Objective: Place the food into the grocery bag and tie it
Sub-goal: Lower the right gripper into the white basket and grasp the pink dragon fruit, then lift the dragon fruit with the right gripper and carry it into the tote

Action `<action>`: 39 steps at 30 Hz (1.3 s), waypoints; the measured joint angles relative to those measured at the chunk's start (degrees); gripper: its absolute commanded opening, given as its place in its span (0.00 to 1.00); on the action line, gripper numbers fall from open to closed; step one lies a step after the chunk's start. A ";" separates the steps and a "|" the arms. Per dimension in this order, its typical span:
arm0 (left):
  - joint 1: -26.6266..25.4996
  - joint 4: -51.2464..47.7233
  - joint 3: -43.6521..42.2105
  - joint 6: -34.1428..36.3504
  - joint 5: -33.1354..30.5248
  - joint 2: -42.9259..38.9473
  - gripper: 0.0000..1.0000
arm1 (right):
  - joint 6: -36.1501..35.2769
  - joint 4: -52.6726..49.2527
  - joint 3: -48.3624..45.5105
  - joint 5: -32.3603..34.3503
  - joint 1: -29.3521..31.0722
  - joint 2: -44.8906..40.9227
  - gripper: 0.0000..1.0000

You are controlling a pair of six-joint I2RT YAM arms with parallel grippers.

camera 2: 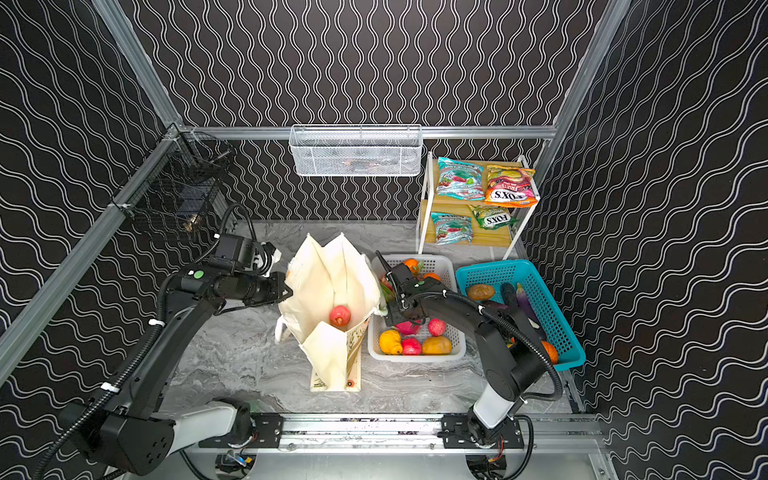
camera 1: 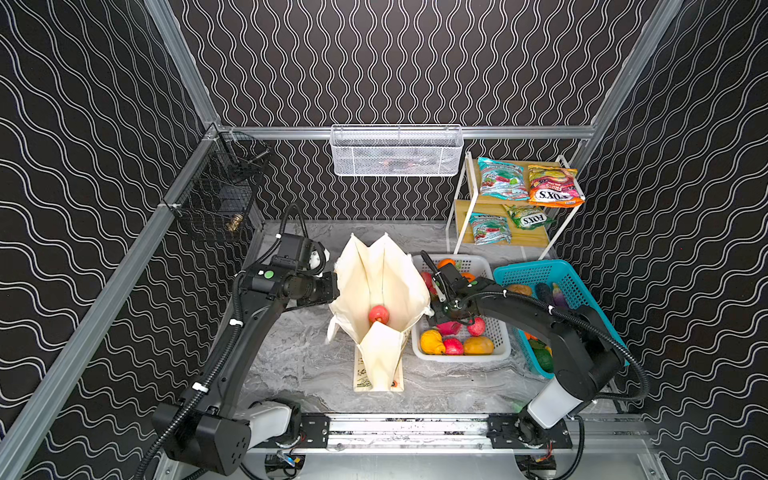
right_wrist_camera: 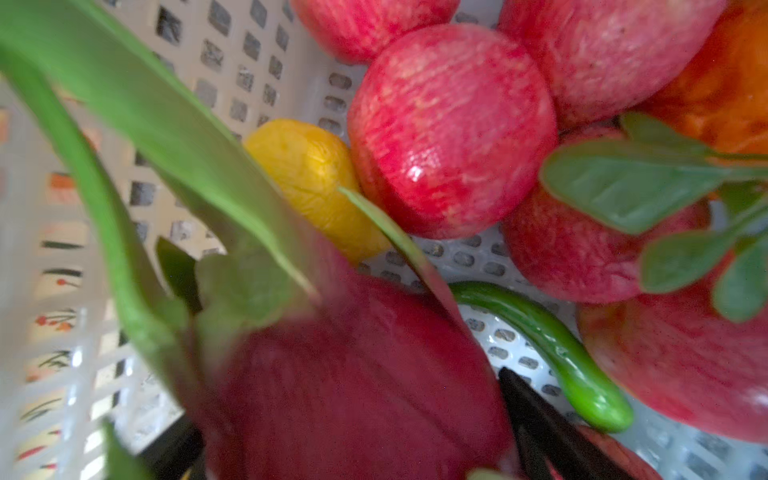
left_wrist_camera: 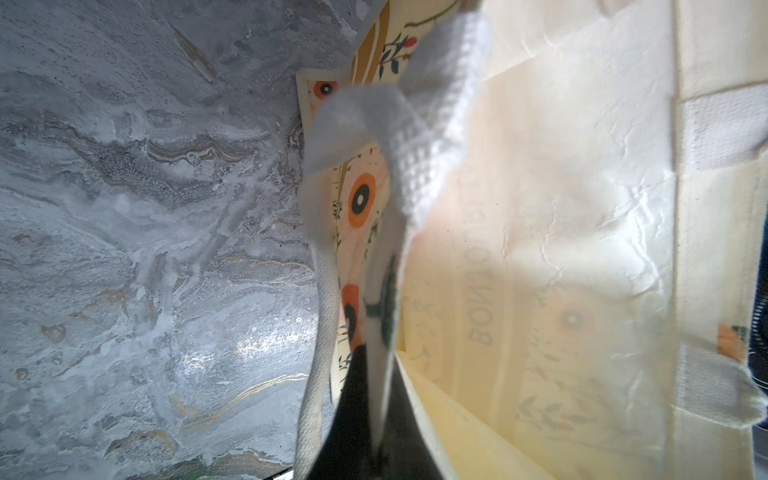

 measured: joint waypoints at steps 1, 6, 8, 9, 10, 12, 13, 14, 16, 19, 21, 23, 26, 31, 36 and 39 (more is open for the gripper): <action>0.00 0.00 0.00 0.00 0.00 0.00 0.00 | 0.28 0.17 -0.17 0.00 -0.04 -0.24 0.83; 0.00 -0.07 0.09 0.00 0.00 0.00 0.00 | 1.42 -0.31 -0.59 -1.03 -0.79 -2.97 0.79; 0.00 -0.13 0.09 0.00 0.00 0.00 0.00 | 2.01 -0.52 -0.59 -1.25 -0.96 -4.46 0.79; 0.00 -0.13 0.09 0.00 -0.02 0.00 0.00 | 2.03 -0.59 -0.59 -1.31 -1.16 -5.42 0.79; 0.00 -0.13 0.09 0.00 -0.02 0.00 0.00 | 2.29 -0.79 -0.59 -1.49 -1.33 -6.32 0.79; 0.00 -0.22 0.22 0.00 0.00 0.09 0.00 | 2.86 -1.62 -0.57 -1.44 -1.95 -8.46 0.79; 0.00 -0.28 0.50 0.00 0.00 0.28 0.00 | 3.50 -2.25 -0.50 -1.46 -2.43 -9.77 0.80; 0.00 -0.28 0.72 0.00 0.00 0.44 0.00 | 3.54 -2.82 -0.46 -1.42 -2.97 -11.26 0.80; 0.00 -0.52 1.25 0.02 0.00 0.83 0.00 | 3.93 -4.24 -0.04 -1.42 -4.15 -14.97 0.80; 0.00 -0.61 1.64 0.04 0.00 1.22 0.00 | 4.83 -6.34 1.60 -0.83 -5.51 -20.41 0.80; 0.00 -0.61 1.64 0.02 0.02 1.31 0.00 | 5.42 -8.02 3.80 -0.04 -5.92 -24.22 0.80; 0.00 -0.61 1.64 0.02 0.04 1.31 0.00 | 6.01 -9.35 7.41 0.04 -6.03 -26.97 0.81; 0.00 -0.55 1.57 -0.02 0.26 1.31 0.00 | 6.25 -11.30 16.13 -0.04 -5.99 -27.93 0.81; 0.00 -0.39 1.55 -0.07 0.66 1.16 0.00 | 7.61 -11.78 30.42 -1.86 -0.66 -23.87 0.81; 0.00 -0.20 1.46 -0.11 1.09 1.01 0.00 | 9.94 -9.51 39.50 -3.85 10.75 -15.45 0.81; 0.00 0.07 1.25 -0.15 1.27 0.98 0.00 | 11.61 -7.48 40.30 -5.38 14.86 -10.45 0.81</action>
